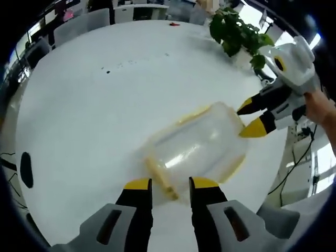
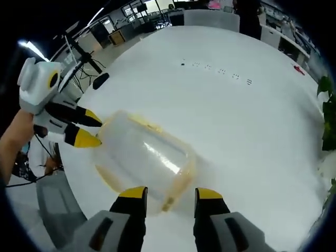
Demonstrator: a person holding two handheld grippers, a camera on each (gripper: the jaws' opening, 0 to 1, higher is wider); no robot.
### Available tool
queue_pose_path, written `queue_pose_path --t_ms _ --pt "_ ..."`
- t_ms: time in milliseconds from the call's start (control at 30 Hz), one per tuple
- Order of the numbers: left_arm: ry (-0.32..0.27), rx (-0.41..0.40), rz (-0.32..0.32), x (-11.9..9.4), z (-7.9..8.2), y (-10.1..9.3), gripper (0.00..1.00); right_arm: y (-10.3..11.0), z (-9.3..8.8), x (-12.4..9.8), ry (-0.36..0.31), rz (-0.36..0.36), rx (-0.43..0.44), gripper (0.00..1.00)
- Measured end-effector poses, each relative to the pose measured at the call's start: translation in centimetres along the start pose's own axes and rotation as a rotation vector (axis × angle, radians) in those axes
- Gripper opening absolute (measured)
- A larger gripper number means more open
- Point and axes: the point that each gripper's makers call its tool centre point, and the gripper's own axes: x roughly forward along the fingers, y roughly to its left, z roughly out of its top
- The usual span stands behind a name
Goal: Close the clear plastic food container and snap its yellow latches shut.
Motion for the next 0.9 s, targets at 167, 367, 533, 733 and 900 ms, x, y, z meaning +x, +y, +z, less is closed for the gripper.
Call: queue_pose_path --t_ms 167,367,533,733,900 --pt "0.003 -0.004 0.0 0.0 0.0 0.1 0.25 0.6 0.2 0.2 -0.015 0.028 0.001 0.29" --pt "0.002 -0.006 -0.004 0.0 -0.1 0.1 0.25 0.6 0.2 0.3 -0.012 0.033 -0.008 0.29" --pt "-0.003 0.011 -0.006 0.0 -0.1 -0.1 0.24 0.7 0.2 0.3 -0.016 0.036 -0.015 0.29" --pt "0.0 -0.005 -0.013 0.2 -0.1 -0.1 0.22 0.8 0.1 0.3 -0.019 0.033 -0.03 0.28" --pt "-0.003 -0.001 -0.033 -0.2 0.3 -0.9 0.2 0.9 0.2 0.2 -0.012 0.035 -0.017 0.26"
